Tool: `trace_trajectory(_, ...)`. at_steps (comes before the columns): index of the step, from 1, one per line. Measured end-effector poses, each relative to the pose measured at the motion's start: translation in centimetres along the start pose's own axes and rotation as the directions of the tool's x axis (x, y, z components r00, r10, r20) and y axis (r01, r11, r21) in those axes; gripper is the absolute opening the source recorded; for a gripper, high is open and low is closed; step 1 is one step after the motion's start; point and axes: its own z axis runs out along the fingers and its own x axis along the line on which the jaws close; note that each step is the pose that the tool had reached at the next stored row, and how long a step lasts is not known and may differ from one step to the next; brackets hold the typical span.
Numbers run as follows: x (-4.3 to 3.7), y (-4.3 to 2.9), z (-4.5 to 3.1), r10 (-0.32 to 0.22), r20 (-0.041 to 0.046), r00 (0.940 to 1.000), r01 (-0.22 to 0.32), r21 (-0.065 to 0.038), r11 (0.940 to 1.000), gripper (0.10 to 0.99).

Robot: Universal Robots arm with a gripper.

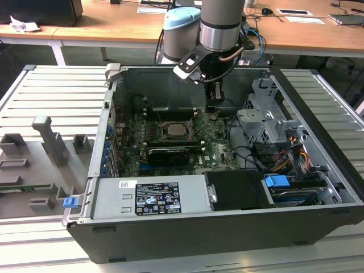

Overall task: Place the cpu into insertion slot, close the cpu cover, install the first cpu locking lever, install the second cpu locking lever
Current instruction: 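Close the cpu cover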

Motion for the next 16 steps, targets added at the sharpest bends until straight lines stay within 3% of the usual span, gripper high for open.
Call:
trace_trajectory(6, 0.01, 1.43, 0.79, -0.009, -0.0005, 1.0000, 0.009, 0.023, 0.9997, 0.106)
trace_trajectory(11, -0.01, 1.35, 1.68, -0.036, -0.0024, 0.9993, 0.036, 0.032, 0.9988, 0.106)
trace_trajectory(16, -0.02, 0.40, 1.74, -0.036, -0.0023, 0.9993, 0.036, 0.037, 0.9986, 0.106)
